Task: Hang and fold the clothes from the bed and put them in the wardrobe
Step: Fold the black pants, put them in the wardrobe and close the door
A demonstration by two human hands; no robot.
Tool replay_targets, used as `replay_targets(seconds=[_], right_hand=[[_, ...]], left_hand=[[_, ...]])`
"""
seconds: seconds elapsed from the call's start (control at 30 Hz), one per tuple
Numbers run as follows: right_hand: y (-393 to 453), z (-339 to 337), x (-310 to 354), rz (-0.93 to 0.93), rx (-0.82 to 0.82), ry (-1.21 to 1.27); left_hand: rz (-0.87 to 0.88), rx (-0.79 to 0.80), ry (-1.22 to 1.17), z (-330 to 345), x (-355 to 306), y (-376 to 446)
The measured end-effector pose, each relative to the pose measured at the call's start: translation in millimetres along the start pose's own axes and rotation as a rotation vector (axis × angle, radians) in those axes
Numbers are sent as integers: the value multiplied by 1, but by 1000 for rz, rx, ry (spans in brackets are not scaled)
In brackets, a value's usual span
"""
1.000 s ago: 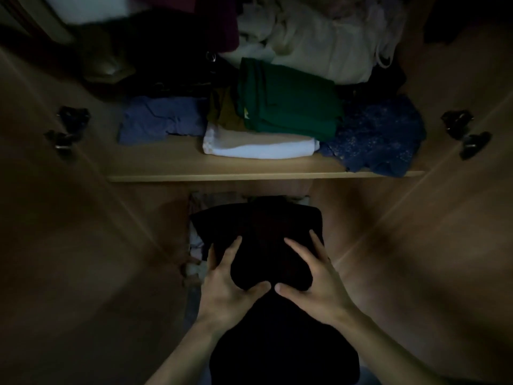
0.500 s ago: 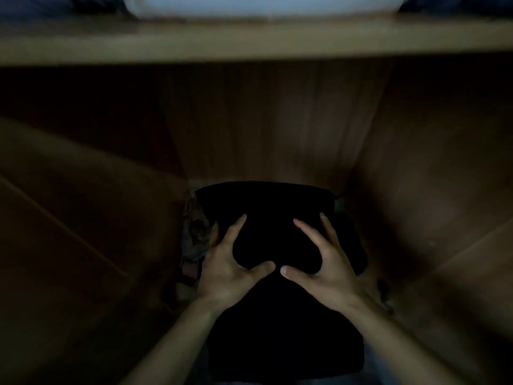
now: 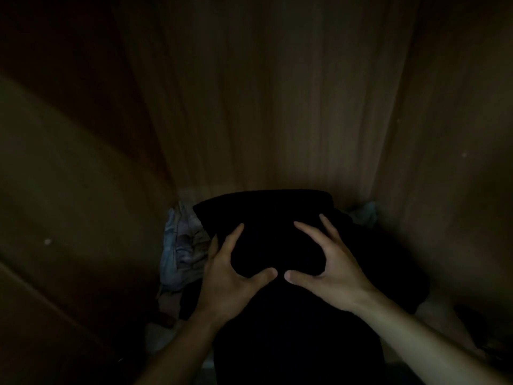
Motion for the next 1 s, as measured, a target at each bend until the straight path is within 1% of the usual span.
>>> replay_targets(seconds=[0.13, 0.27, 0.33, 0.43, 0.57, 0.6, 0.7, 0.77, 0.83, 0.9, 0.97, 1.0], right_hand=[[9, -8, -36, 10, 2, -12], [22, -29, -69, 38, -39, -11], [34, -38, -86, 48, -36, -8], [52, -42, -119, 68, -11, 2], [68, -23, -173, 161, 21, -17], [67, -13, -189, 195, 54, -23], [53, 24, -233, 268, 241, -108], [48, 36, -244, 292, 284, -203], [47, 36, -244, 363, 253, -348], [45, 31, -233, 407, 168, -569], [46, 27, -210, 340, 54, -747], [49, 30, -199, 277, 29, -796]], left_hand=[[9, 22, -41, 32, 18, 18], [30, 75, -44, 64, 17, 54], [46, 66, -36, 75, 20, 72], [9, 77, -49, 97, 39, 96], [-78, 187, -98, 140, 86, 114], [-98, 234, -55, 153, 102, 113], [-195, 436, 222, 188, 156, 97], [-268, 469, 320, 192, 178, 84], [-251, 470, 441, 191, 176, 80], [-174, 405, 597, 184, 158, 79], [-66, 298, 685, 178, 134, 80], [-13, 268, 704, 180, 125, 82]])
Point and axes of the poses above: each hand's wrist, its own y-axis towards the middle knuckle, its own z-axis out of the palm, x = y × z, the point moved 10 cm from there along y, towards the middle knuckle, and after that the axes turned 11 degrees about x, right-handed, at the moved point
